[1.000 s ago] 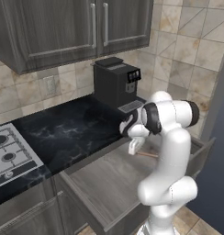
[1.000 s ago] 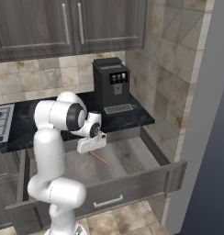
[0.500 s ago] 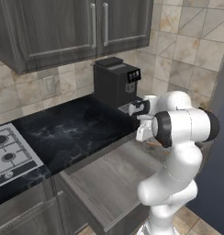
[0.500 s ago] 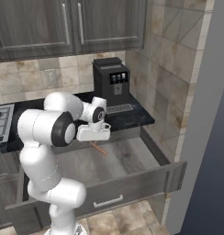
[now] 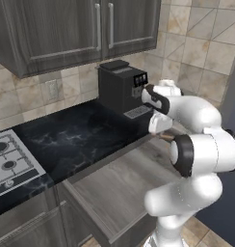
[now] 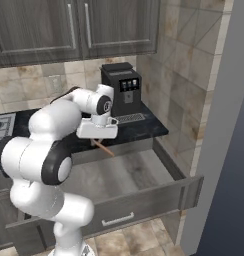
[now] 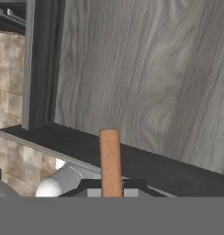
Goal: Take a straw from the drawer in front and place it inside the glass cup on the dining counter.
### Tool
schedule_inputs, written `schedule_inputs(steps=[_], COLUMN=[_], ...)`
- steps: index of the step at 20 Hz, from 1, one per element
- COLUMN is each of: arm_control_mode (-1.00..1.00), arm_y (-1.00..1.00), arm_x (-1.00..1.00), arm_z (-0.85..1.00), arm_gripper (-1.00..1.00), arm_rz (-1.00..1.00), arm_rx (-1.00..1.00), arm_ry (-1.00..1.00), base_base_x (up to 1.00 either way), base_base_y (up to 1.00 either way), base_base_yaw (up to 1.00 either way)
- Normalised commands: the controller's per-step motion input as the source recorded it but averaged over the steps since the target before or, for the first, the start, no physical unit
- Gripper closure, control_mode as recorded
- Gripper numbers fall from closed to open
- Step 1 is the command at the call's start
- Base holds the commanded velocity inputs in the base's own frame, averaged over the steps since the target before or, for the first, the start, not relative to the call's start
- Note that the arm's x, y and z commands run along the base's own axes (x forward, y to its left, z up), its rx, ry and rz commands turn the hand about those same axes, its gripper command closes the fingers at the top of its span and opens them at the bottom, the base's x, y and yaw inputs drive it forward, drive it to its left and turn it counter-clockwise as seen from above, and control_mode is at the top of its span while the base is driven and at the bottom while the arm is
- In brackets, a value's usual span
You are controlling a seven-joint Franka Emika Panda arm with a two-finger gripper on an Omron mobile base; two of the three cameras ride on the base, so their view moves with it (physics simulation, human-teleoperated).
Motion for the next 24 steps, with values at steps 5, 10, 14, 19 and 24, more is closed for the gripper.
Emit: schedule_inputs(steps=[5, 10, 14, 19, 24], arm_control_mode=[-1.0, -1.0, -1.0, -1.0, -1.0], arm_y=[0.03, 0.05, 0.11, 0.07, 0.0], arm_x=[-0.38, -0.33, -0.2, -0.03, 0.0], arm_z=[0.8, 0.23, 0.0, 0.0, 0.0], arm_gripper=[1.0, 1.0, 1.0, 1.0, 1.0], arm_rz=[-0.14, -0.21, -0.23, -0.2, -0.03], arm_rx=[0.0, 0.0, 0.0, 0.0, 0.0], arm_ry=[0.0, 0.0, 0.01, 0.03, 0.05], base_base_x=[0.0, 0.0, 0.0, 0.0, 0.0], base_base_y=[0.0, 0.0, 0.0, 0.0, 0.0], base_base_yaw=[0.0, 0.0, 0.0, 0.0, 0.0])
